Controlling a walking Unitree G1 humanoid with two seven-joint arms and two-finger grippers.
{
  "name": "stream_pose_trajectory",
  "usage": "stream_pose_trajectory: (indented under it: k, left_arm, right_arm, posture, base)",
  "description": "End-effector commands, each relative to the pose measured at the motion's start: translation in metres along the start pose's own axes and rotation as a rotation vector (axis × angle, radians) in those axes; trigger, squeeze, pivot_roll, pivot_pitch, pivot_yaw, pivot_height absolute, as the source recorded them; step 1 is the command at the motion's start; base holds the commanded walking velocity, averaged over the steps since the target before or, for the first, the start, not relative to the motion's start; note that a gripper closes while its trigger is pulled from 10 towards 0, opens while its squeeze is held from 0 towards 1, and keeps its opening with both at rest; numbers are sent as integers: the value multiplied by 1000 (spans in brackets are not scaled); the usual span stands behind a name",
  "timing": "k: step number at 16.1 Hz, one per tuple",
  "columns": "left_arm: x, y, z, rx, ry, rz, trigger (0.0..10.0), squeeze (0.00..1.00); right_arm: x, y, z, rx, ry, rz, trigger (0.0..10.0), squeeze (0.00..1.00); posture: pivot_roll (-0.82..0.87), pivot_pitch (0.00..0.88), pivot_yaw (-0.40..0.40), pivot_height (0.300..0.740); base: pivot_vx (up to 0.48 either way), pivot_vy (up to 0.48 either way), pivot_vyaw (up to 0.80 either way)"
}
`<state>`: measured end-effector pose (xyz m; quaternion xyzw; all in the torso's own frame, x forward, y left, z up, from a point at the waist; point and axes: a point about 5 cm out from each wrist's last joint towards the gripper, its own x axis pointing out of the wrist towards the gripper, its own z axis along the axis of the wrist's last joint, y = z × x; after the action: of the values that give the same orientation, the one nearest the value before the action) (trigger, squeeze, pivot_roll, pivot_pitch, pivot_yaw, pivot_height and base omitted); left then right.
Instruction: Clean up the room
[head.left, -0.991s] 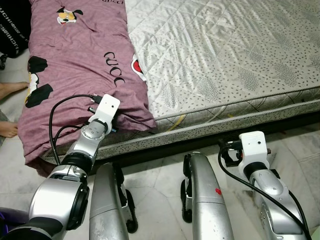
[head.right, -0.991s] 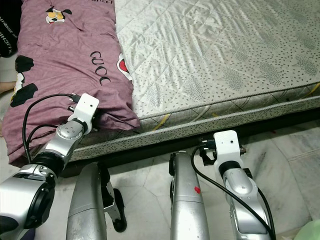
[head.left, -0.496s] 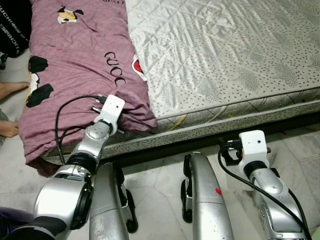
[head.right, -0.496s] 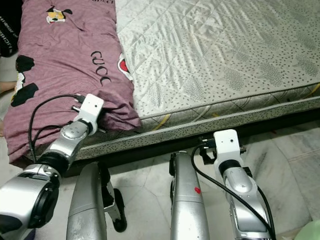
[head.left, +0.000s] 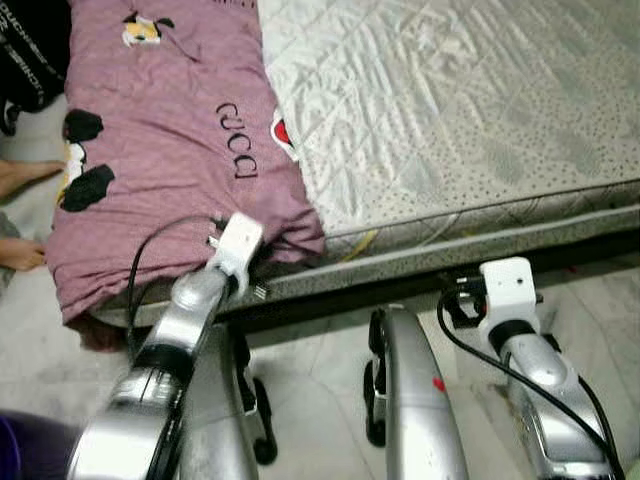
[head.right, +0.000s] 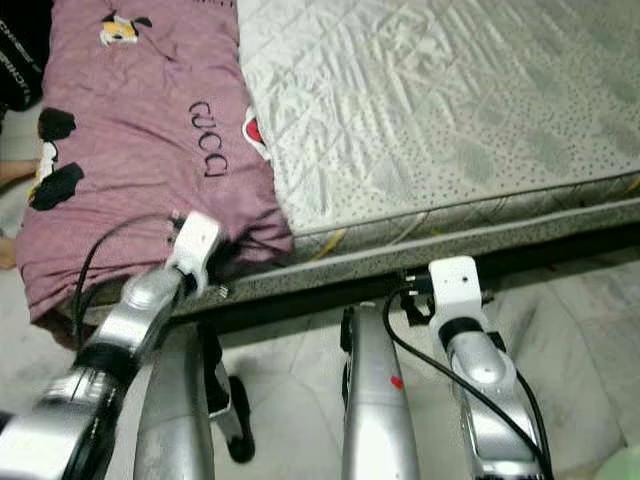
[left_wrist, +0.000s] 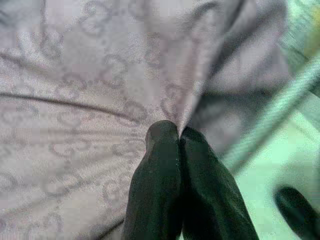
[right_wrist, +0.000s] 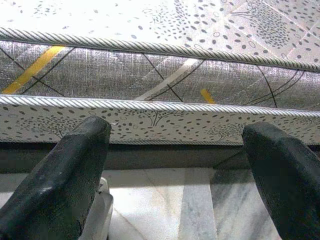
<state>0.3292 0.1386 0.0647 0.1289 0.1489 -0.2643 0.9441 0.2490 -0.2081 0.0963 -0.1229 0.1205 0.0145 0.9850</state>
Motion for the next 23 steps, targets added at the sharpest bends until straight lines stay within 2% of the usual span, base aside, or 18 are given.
stream_pose_trajectory:
  k: [1,3,4,5,7,8,9,10,11,12,13,14,15,16,18,21,23]
  left_arm:
    - [3,-17,3,10,-3,-110,0,0]
    - [-19,-32,-3,0,10,-223,0,0]
    - [-23,-34,-3,3,17,-242,0,0]
    - [-33,-45,-7,14,57,-320,0,0]
    - [-39,-52,-16,64,115,-388,0,0]
    - [-38,-50,-15,99,115,-353,0,0]
    - [-35,-44,-14,154,104,-292,3804,0]
    - [-35,-41,-13,171,104,-262,10000,0]
    - [-36,-36,-12,145,89,-216,10000,0]
    - [-37,-32,-10,119,71,-167,10000,1000]
    - [-37,-28,-9,135,57,-135,10000,1000]
    - [-38,-17,2,172,-18,-37,10000,1000]
    - [-37,-13,11,176,-70,5,10000,1000]
    - [-36,-8,28,185,-167,57,10000,1000]
    - [-34,2,48,170,-252,129,10000,1000]
    - [-22,25,58,114,-262,251,10000,1000]
    - [-5,48,52,13,-140,375,10000,1000]
  right_arm:
    - [-2,-3,-7,-1,26,-13,10000,0]
    - [0,-2,-8,-2,28,-7,10000,0]
    - [0,-2,-8,-2,27,-5,10000,0]
    - [2,0,-6,-2,22,2,10000,0]
    - [5,0,-5,-3,19,5,10000,0]
    - [6,-1,-4,-5,14,5,10000,0]
    - [8,-2,-2,-6,7,3,10000,0]
    - [8,-2,-2,-6,6,2,10000,0]
    - [9,-2,-2,-4,3,1,10000,0]
    - [10,-1,-2,-2,1,2,10000,0]
    - [10,0,-2,0,-1,4,10000,0]
    - [11,2,0,4,-10,11,10000,0]
    - [12,3,0,4,-13,13,10000,0]
    - [14,2,1,4,-16,12,10000,0]
    - [15,1,2,4,-23,8,10000,0]
    - [13,-2,4,8,-36,-8,10000,0]
    - [5,-5,5,12,-47,-16,10000,0]
  posture:
    - [-189,231,36,555]
    - [-177,228,35,555]
    - [-174,225,33,555]
    - [-172,221,33,555]
    - [-170,216,31,555]
    - [-173,211,31,555]
    - [-171,206,31,555]
    - [-170,205,31,555]
    - [-165,202,31,555]
    - [-163,201,30,555]
    - [-160,200,28,555]
    - [-155,198,24,555]
    - [-155,198,24,555]
    - [-150,194,21,555]
    - [-151,195,21,555]
    - [-174,202,24,555]
    - [-196,210,21,555]
  base:
    - [0,0,0]
    - [0,0,0]
    - [0,0,0]
    - [0,0,0]
    - [0,0,0]
    - [0,0,0]
    - [0,0,0]
    - [0,0,0]
    - [0,0,0]
    - [0,0,0]
    - [0,0,0]
    - [0,0,0]
    - [0,0,0]
    - [0,0,0]
    - [0,0,0]
    - [0,0,0]
    - [0,0,0]
